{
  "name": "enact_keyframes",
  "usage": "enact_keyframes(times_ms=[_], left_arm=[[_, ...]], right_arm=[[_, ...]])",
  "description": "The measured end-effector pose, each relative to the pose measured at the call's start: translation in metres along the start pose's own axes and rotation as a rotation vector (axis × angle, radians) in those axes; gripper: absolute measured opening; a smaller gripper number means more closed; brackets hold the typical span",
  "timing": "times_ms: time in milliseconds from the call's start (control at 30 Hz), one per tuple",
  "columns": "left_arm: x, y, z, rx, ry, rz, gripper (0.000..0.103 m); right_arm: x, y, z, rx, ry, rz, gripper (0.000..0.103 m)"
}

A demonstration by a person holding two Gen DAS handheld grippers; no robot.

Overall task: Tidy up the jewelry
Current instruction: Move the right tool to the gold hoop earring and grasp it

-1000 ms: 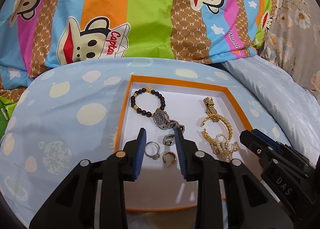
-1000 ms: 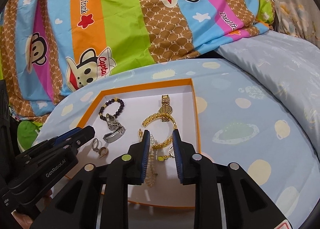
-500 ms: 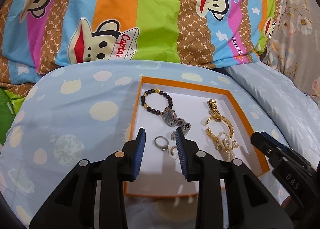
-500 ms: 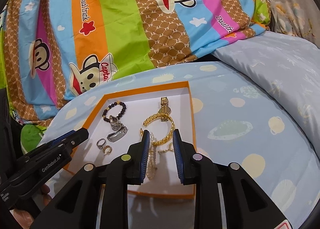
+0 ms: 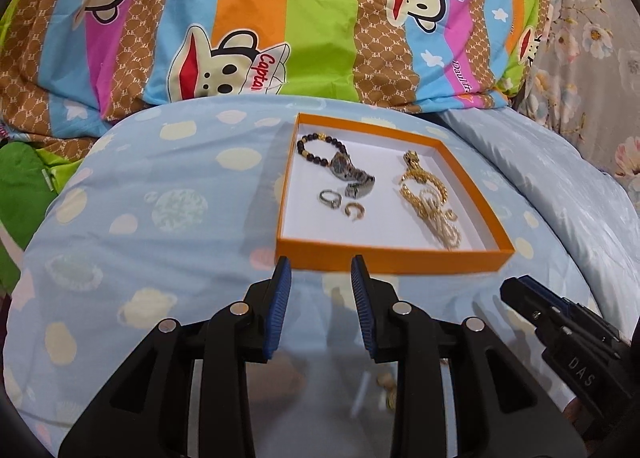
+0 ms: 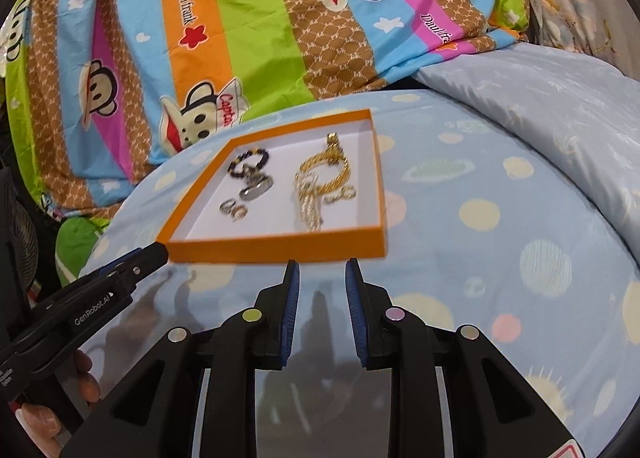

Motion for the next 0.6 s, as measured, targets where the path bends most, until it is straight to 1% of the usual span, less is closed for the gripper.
enact_keyframes(times_ms=[200,500,533,600], left_arm=[[-0.016,0.015,0.002,0.003,-0.002,-0.025,0.03],[-0.034,0.025,0.001,0.011,-0.012,-0.06,0.03],[-0.034,0.025,0.0,0.011,-0.009,-0.061,0.031],[-0.036,0.026,-0.002,0.017,-0.003,-0.065,0.035]], right_arm=[[-0.014,0.01,-0.011,0.001,0.013,-0.019,0.024],[-0.024,0.016,-0.017,-0.009,0.022,-0.038,0.024],[-0.025,0.016,-0.018,-0.01,0.027,-0.04,0.024],[-0.026,0.015,-0.02,-0.012,0.036,-0.047,0.027]])
Point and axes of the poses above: each gripper's, at about its wrist camera, not at the fingertips, and y roughly against the way its jaws point, z to its right, x to its top, the point moved 7 cm from there along -y, roughly the way its jaws point, and after that the axes turned 12 degrees about z, right-handed, at the moved point
